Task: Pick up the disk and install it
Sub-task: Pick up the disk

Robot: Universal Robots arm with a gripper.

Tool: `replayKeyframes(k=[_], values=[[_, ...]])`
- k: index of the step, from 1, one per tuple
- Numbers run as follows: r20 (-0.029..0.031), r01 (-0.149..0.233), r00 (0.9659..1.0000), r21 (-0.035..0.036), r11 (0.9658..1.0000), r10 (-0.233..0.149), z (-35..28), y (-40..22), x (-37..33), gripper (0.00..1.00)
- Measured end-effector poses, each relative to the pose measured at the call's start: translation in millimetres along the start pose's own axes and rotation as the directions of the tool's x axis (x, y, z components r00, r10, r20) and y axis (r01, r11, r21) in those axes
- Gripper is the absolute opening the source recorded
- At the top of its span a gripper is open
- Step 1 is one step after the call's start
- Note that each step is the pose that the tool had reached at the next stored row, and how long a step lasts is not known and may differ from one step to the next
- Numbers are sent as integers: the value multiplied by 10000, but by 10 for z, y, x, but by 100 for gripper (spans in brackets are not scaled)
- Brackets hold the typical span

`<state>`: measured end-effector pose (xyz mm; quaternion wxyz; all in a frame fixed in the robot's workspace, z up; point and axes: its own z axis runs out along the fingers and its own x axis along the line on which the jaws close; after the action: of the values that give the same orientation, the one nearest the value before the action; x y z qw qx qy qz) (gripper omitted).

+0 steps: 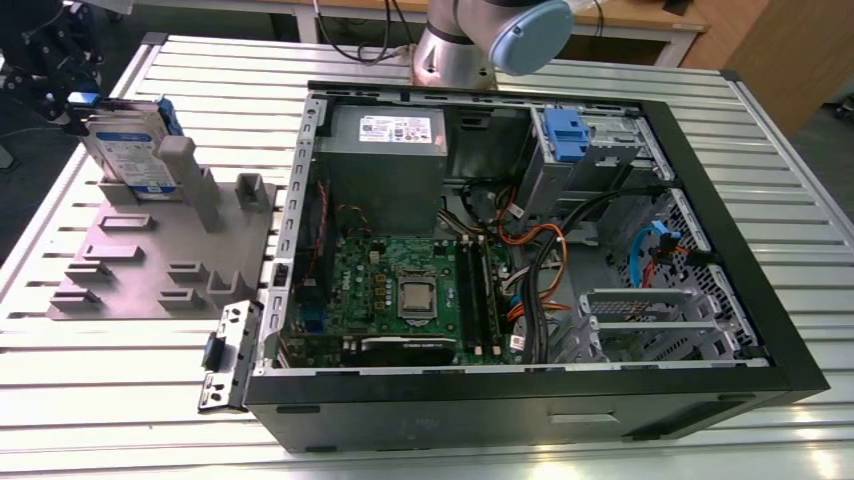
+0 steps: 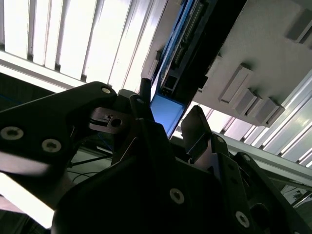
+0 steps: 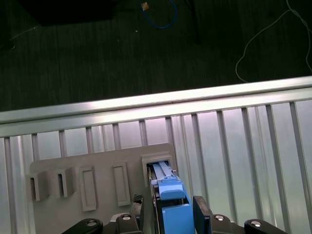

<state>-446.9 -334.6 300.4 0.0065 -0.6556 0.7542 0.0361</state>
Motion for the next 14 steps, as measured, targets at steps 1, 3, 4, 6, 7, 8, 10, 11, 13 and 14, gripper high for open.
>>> replayKeyframes(k=[1,3,4,6,7,8,10,11,13,14], values=[[-1,0,10000,-1,10000,0,4,0,-3,52],[-1,2,10000,-2,10000,-2,15,1,-4,52],[-1,1,10000,-2,10000,-1,22,1,-5,52],[-1,1,10000,-2,10000,-1,36,1,-7,52],[-1,1,10000,-1,10000,-1,42,1,-7,52],[-1,1,10000,-2,10000,-1,48,1,-8,52],[-1,5,10000,-1,10000,-5,67,3,-7,52],[-3,49,10000,-5,10000,-49,73,4,-6,52],[-13,266,9996,-19,9996,-266,81,4,-6,52],[-19,406,9992,-26,9992,-406,86,4,-5,52]])
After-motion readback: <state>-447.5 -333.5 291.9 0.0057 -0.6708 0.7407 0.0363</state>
